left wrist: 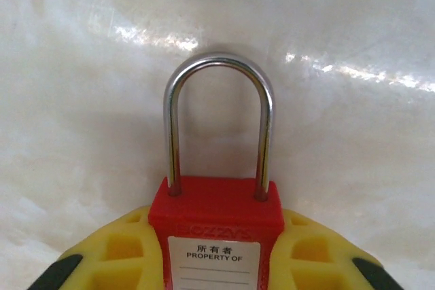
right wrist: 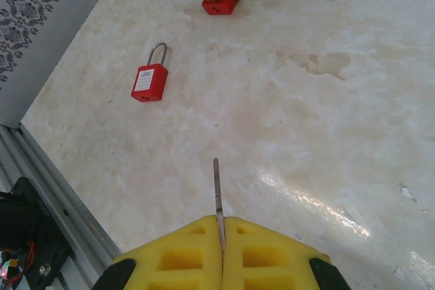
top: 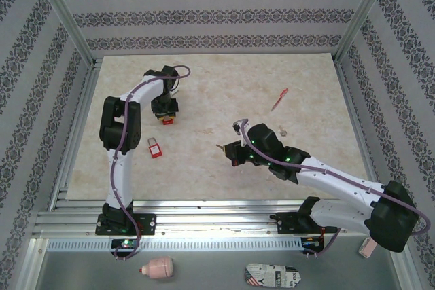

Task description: Unlock with the key

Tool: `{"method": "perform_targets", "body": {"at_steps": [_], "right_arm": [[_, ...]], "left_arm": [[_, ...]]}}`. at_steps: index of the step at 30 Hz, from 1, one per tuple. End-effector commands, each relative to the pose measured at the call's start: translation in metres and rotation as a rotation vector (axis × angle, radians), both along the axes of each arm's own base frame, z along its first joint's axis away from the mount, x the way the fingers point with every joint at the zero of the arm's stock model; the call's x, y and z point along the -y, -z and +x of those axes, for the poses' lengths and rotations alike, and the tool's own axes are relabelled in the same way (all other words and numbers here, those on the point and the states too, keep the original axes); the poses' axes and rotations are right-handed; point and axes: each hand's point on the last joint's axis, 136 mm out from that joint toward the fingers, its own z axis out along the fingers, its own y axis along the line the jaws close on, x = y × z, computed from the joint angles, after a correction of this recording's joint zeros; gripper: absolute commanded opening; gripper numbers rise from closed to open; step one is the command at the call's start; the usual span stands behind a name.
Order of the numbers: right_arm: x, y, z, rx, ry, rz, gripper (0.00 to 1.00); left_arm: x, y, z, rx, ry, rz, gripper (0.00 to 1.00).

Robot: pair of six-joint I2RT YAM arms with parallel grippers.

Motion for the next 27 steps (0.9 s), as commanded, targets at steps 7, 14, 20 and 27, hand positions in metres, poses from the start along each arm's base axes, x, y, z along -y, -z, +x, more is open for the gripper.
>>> {"method": "perform_targets", "body": {"at_steps": [7, 14, 20, 27], "right_arm": [[-0.006, -0.019, 0.008, 0.112, 0.013, 0.034, 0.0], [-0.008, -0.028, 0.012, 0.14, 0.007, 0.016, 0.0], [-0.006, -0.021, 0.009, 0.117, 0.008, 0.005, 0.0], [-0.006, -0.015, 0.01, 0.102, 0.012, -0.002, 0.0]], "left_arm": [[0.038, -0.054, 0.001, 0.189, -0.112, -0.335, 0.0], [0.044, -0.081, -0.007, 0.271, -0.17, -0.423, 0.12], [-0.006, -0.097, -0.017, 0.29, -0.092, -0.117, 0.52], [-0.048, -0.068, -0.017, 0.153, 0.049, 0.18, 0.64]]}}
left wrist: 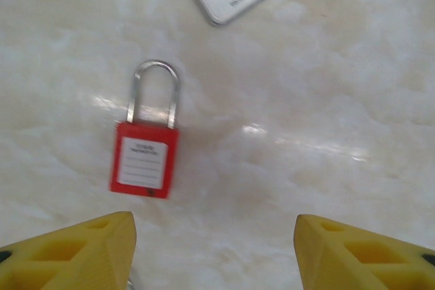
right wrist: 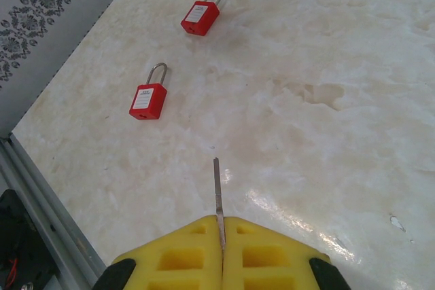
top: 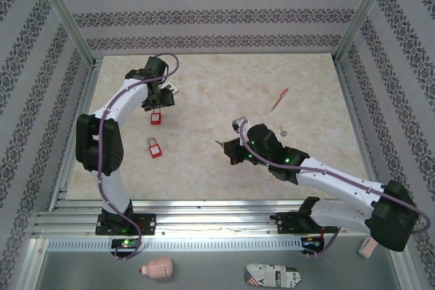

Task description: Unlock with the key

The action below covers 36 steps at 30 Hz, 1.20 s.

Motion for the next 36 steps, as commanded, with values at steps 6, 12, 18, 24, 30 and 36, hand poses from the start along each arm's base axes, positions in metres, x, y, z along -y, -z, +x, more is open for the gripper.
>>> {"method": "perform_targets", "body": {"at_steps": [6, 12, 18, 24, 30, 36], "right_arm": [[-0.006, -0.004, 0.004, 0.008, -0.001, -0.003, 0.0], [-0.007, 0.001, 0.003, -0.004, -0.001, -0.005, 0.0], [-0.006, 0.002, 0.004, -0.006, 0.006, -0.005, 0.0], [-0.006, 0.004, 0.003, -0.012, 0.007, -0.003, 0.0], [-0.008, 0.007, 0.004, -0.019, 0.005, -0.002, 0.0], [-0.009, 0.008, 0.003, -0.025, 0.001, 0.0, 0.0]], "left_arm": [[-0.049, 0.053, -0.016, -0.22, 0.047, 0.248, 0.63], [-0.044, 0.077, -0.014, -0.241, 0.023, 0.161, 0.61], [-0.043, 0.094, -0.015, -0.253, -0.019, 0.099, 0.56], [-0.034, 0.097, -0.01, -0.236, -0.022, 0.034, 0.58], [-0.035, 0.103, -0.01, -0.248, -0.022, 0.036, 0.59], [-0.04, 0.107, -0.01, -0.256, -0.028, 0.054, 0.47]]}}
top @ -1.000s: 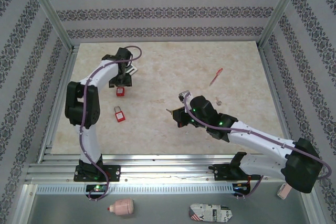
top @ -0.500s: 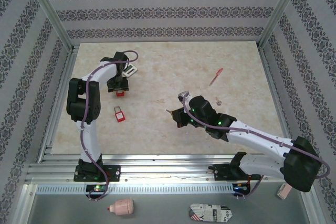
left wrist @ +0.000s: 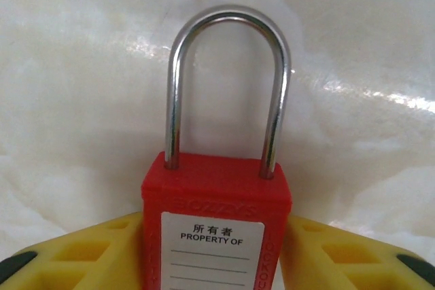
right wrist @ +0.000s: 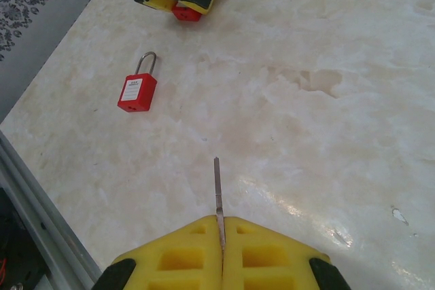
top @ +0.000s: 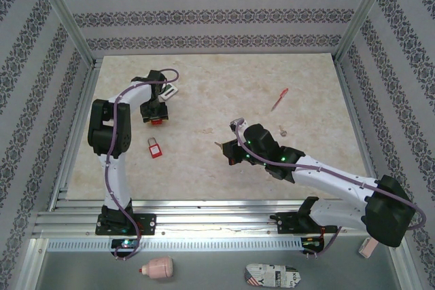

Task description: Unlock with the key

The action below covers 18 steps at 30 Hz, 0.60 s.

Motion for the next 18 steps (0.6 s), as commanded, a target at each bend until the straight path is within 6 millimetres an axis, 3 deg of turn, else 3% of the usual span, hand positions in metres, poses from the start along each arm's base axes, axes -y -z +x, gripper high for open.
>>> {"method": "perform_targets", "body": {"at_steps": [1, 7, 11, 18], "right_arm": [[-0.005, -0.006, -0.001, 0.011, -0.008, 0.023, 0.0], [-0.007, -0.004, -0.003, -0.002, -0.017, 0.035, 0.0], [-0.011, -0.002, -0.005, -0.009, -0.033, 0.032, 0.0], [-0.016, -0.002, -0.006, -0.011, -0.052, 0.034, 0.0]], "left_arm": [[-0.013, 0.011, -0.002, -0.022, -0.027, 0.029, 0.45], [-0.016, 0.008, 0.002, -0.013, -0.028, 0.043, 0.45], [-0.018, 0.003, 0.004, 0.005, -0.043, 0.052, 0.56], [-0.017, -0.001, 0.009, 0.031, -0.072, 0.032, 0.56]]}}
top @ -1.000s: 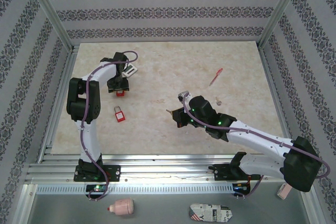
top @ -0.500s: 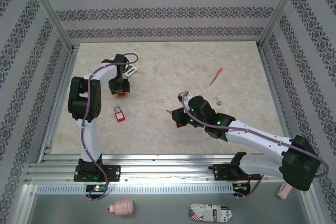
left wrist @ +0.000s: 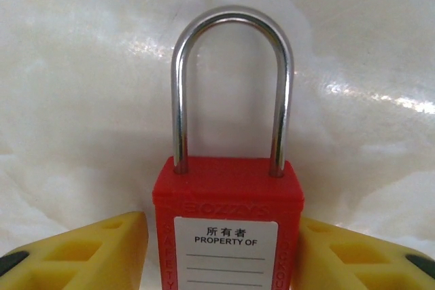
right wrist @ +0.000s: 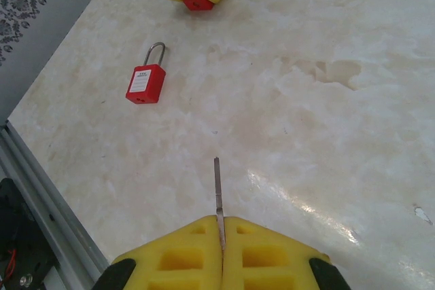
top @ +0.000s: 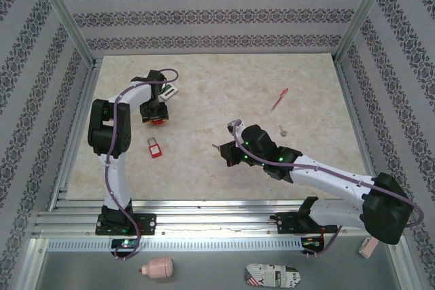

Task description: Unlock with the key

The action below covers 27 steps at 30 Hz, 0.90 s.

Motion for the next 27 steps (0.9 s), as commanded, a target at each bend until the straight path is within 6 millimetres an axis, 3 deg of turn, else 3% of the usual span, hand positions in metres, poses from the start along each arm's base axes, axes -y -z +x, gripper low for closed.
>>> {"method": "perform_targets", "body": {"at_steps": [1, 10, 13, 19, 22, 27], "right_arm": [[-0.01, -0.007, -0.002, 0.008, -0.029, 0.034, 0.0], [-0.015, -0.007, -0.005, 0.001, -0.048, 0.037, 0.0], [-0.016, -0.006, -0.006, 0.0, -0.052, 0.038, 0.0], [-0.017, -0.003, -0.007, -0.003, -0.055, 0.033, 0.0], [-0.017, -0.007, -0.005, 0.024, -0.045, 0.035, 0.0], [-0.023, -0.035, -0.008, 0.179, -0.035, 0.061, 0.0]], "left_arm": [[-0.015, -0.001, 0.009, 0.035, -0.064, 0.023, 0.56], [-0.013, 0.001, 0.013, 0.063, -0.103, 0.003, 0.46], [-0.012, 0.002, 0.015, 0.063, -0.106, -0.008, 0.4], [-0.007, -0.001, 0.014, 0.074, -0.097, -0.039, 0.18], [0.002, -0.013, 0.013, 0.12, -0.115, -0.106, 0.06], [0.037, -0.052, 0.011, 0.241, -0.184, -0.358, 0.02]]}}
